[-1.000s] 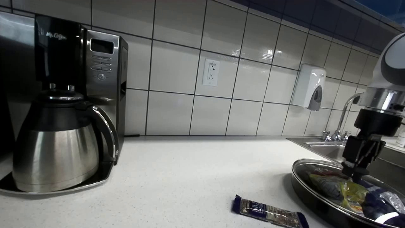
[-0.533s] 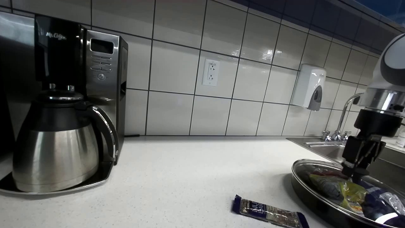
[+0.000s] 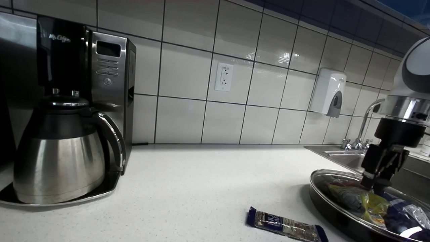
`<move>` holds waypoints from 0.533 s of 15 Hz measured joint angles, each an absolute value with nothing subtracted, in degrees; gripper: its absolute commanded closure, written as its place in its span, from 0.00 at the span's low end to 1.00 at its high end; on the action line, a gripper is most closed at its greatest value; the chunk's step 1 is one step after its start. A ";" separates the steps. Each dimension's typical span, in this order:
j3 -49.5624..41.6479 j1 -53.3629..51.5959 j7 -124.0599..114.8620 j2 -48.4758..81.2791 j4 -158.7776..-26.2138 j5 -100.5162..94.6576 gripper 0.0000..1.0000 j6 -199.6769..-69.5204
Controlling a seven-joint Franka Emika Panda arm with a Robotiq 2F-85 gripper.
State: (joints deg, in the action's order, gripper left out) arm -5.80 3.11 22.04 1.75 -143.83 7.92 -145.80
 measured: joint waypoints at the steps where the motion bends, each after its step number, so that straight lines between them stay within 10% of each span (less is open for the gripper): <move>1: -5.64 3.10 22.04 1.82 -143.83 7.92 0.00 -145.80; 8: -5.17 3.10 22.04 0.89 -143.65 7.90 0.00 -145.81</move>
